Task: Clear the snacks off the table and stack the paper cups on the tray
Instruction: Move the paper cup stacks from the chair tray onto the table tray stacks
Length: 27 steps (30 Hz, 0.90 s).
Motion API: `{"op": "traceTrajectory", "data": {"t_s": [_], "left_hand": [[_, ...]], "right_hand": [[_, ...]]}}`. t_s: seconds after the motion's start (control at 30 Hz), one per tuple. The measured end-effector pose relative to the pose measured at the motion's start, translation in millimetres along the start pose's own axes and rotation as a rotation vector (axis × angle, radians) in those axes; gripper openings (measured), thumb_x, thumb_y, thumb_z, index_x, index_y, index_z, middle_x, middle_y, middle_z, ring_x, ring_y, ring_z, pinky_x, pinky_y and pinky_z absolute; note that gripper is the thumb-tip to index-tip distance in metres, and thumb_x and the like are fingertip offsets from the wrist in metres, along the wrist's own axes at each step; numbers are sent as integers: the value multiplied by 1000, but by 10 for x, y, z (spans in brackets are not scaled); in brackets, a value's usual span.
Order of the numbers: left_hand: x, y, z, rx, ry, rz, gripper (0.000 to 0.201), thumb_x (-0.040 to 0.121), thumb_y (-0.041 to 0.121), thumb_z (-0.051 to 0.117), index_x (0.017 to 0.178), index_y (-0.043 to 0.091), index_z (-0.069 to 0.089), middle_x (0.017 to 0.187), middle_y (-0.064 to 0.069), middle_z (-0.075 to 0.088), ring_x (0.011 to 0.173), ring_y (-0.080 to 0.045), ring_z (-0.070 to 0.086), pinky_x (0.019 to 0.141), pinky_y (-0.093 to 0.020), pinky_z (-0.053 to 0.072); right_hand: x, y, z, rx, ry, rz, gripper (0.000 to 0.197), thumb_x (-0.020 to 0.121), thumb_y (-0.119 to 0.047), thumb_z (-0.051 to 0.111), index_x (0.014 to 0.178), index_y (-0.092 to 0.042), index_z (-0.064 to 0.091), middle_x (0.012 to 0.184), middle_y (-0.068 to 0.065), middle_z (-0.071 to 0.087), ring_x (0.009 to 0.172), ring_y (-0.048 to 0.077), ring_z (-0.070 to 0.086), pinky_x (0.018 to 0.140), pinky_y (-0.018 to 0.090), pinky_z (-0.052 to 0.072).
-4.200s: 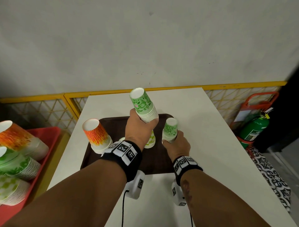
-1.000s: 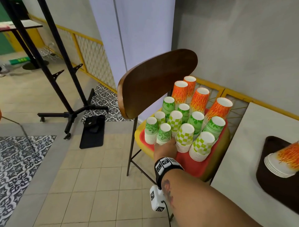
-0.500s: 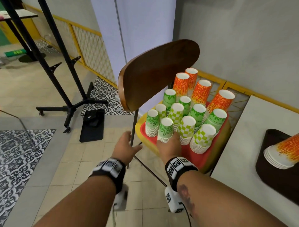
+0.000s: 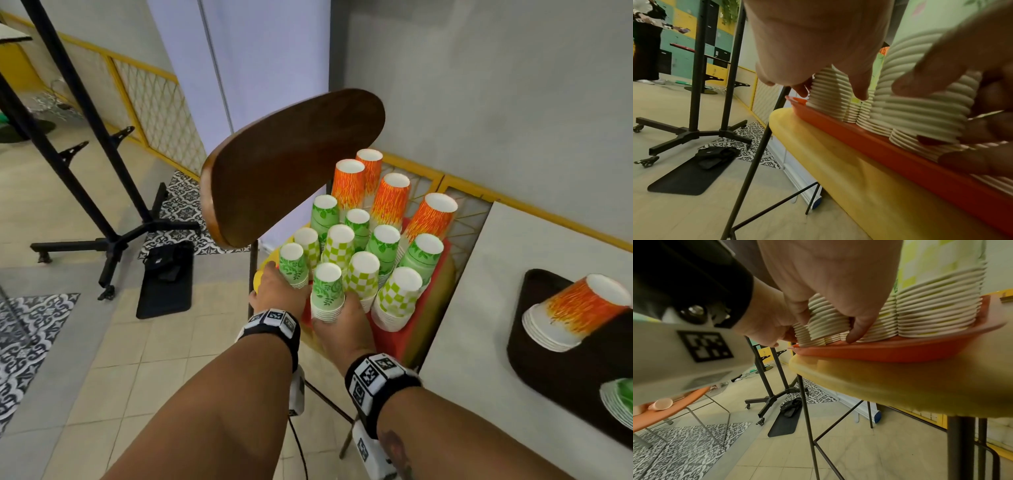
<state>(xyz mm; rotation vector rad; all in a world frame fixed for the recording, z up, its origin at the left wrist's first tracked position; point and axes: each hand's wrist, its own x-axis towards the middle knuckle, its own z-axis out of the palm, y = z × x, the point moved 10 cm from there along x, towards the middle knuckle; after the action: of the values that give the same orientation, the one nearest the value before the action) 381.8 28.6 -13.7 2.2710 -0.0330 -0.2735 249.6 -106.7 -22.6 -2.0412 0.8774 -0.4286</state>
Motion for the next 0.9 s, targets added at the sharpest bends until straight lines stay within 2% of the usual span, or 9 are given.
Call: {"op": "traceTrajectory", "data": {"t_s": [0.13, 0.23, 0.37, 0.47, 0.53, 0.6, 0.7, 0.77, 0.9], "left_hand": [[-1, 64, 130, 127, -47, 10, 64, 73, 63, 56, 130, 34, 45, 135, 8, 57, 130, -22, 53, 119, -60, 12], [-48, 35, 213, 149, -71, 7, 72, 73, 67, 54, 137, 36, 37, 136, 12, 55, 131, -20, 53, 120, -60, 3], [-90, 46, 205, 153, -31, 46, 79, 71, 71, 53, 137, 33, 36, 132, 10, 59, 129, -21, 56, 121, -58, 2], [-112, 98, 118, 35, 16, 56, 76, 70, 68, 61, 130, 29, 38, 125, 3, 64, 122, -26, 60, 120, -50, 17], [-180, 185, 23, -86, 52, 67, 70, 70, 61, 70, 124, 26, 43, 116, -1, 65, 112, -30, 64, 99, -41, 41], [-288, 334, -94, -200, 90, 117, 57, 72, 47, 78, 117, 25, 49, 102, 2, 63, 96, -27, 64, 81, -32, 42], [-435, 516, -192, -303, 119, 236, 40, 73, 28, 83, 96, 30, 51, 83, 14, 62, 80, -16, 62, 77, -30, 46], [-567, 687, -202, -370, 112, 311, 40, 71, 30, 84, 100, 25, 58, 87, 10, 69, 80, -10, 67, 75, -33, 54], [-851, 1117, -200, -492, 143, 357, 55, 75, 30, 83, 117, 15, 50, 106, 2, 65, 93, -16, 62, 82, -31, 45]], "right_hand": [[-17, 12, -55, 1, -24, 27, 57, 65, -56, 67, 109, -23, 50, 104, 3, 65, 98, 28, 65, 82, 40, 54], [-27, 36, -115, -17, -54, 60, 52, 72, -47, 70, 112, -21, 50, 107, 5, 65, 98, 30, 65, 82, 38, 53], [-29, 76, -184, -19, -60, 54, 54, 69, -41, 74, 112, -20, 48, 105, 3, 64, 97, 29, 65, 81, 39, 54], [-50, 67, -260, -1, -44, 39, 54, 67, -40, 75, 111, -20, 50, 104, 2, 64, 96, 26, 65, 82, 38, 54], [-88, 8, -345, 9, -20, 8, 53, 66, -42, 75, 109, -21, 51, 102, 0, 64, 95, 24, 65, 81, 37, 55], [-144, -63, -444, 4, -6, -31, 56, 65, -45, 74, 111, -22, 51, 105, -1, 64, 97, 20, 65, 84, 36, 55], [-247, -194, -645, 13, 4, -111, 64, 67, -43, 75, 122, -20, 51, 114, -2, 64, 105, 17, 62, 92, 33, 52], [-331, -303, -855, 18, 51, -169, 65, 69, -42, 74, 126, -18, 51, 116, -1, 62, 108, 17, 61, 94, 31, 51], [-492, -468, -1446, 3, 230, -244, 67, 67, -46, 67, 125, -16, 54, 113, 0, 63, 106, 20, 61, 90, 28, 49]]}}
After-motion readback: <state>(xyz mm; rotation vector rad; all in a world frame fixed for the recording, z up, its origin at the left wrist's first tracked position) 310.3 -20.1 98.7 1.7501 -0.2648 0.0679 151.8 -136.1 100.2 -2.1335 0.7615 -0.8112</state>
